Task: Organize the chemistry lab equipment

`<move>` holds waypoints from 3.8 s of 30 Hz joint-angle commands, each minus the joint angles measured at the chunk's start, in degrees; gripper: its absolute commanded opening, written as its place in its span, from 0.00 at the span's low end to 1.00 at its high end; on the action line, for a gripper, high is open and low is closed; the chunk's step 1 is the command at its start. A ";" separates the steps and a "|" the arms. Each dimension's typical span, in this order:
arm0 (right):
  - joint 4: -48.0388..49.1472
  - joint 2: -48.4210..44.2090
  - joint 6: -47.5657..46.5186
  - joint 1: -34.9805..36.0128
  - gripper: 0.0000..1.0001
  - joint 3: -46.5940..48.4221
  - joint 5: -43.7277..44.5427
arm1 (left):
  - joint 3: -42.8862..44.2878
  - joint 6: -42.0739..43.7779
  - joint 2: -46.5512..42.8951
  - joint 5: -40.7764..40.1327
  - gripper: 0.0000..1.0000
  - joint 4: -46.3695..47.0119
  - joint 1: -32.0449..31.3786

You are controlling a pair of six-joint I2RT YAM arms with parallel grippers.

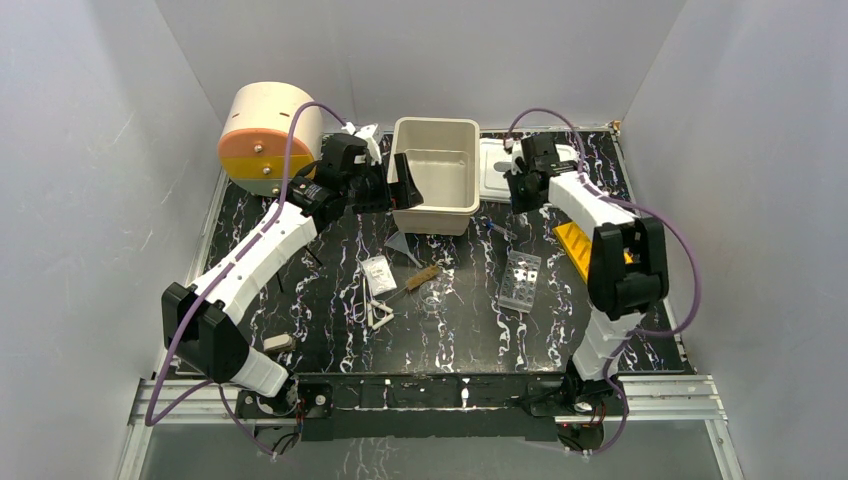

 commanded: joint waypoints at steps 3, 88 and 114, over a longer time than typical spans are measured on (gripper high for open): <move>3.88 -11.22 8.75 -0.02 0.19 -1.74 -2.80 | 1.01 -2.53 0.01 9.52 0.98 5.25 0.31; -5.49 -30.62 43.95 -1.79 0.68 -2.27 -31.15 | 10.10 8.47 12.64 36.56 0.00 13.51 -10.45; 4.18 -29.34 49.57 -2.64 0.53 -8.91 -44.46 | 12.12 14.76 12.08 44.60 0.00 7.57 -6.55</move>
